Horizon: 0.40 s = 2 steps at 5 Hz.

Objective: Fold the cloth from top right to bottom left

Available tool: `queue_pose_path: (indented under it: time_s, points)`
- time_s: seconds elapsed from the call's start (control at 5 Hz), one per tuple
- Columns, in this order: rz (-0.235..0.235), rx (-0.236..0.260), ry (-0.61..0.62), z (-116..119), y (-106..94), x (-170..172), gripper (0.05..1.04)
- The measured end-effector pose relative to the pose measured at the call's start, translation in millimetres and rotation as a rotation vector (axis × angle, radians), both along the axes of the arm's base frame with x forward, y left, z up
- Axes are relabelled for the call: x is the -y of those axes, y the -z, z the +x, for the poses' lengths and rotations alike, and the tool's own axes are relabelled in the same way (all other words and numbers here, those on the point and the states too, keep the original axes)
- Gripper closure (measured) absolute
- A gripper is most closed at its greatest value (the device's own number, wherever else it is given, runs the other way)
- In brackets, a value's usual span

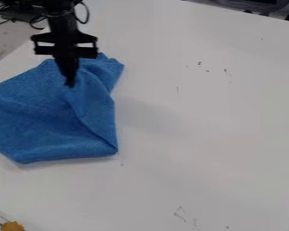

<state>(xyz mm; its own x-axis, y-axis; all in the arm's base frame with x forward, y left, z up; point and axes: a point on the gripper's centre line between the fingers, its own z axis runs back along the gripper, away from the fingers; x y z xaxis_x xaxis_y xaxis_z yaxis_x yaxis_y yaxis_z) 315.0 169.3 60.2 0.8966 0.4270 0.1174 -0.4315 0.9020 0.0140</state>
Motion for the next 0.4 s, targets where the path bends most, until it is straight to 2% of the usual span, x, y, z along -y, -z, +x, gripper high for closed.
queue_pose_path:
  time_s: [0.2,0.4]
  points:
    - [0.012,-0.004,-0.089,-26,0.9,-41,1.03]
    - [0.005,-0.012,-0.134,-44,4.1,-59,1.03]
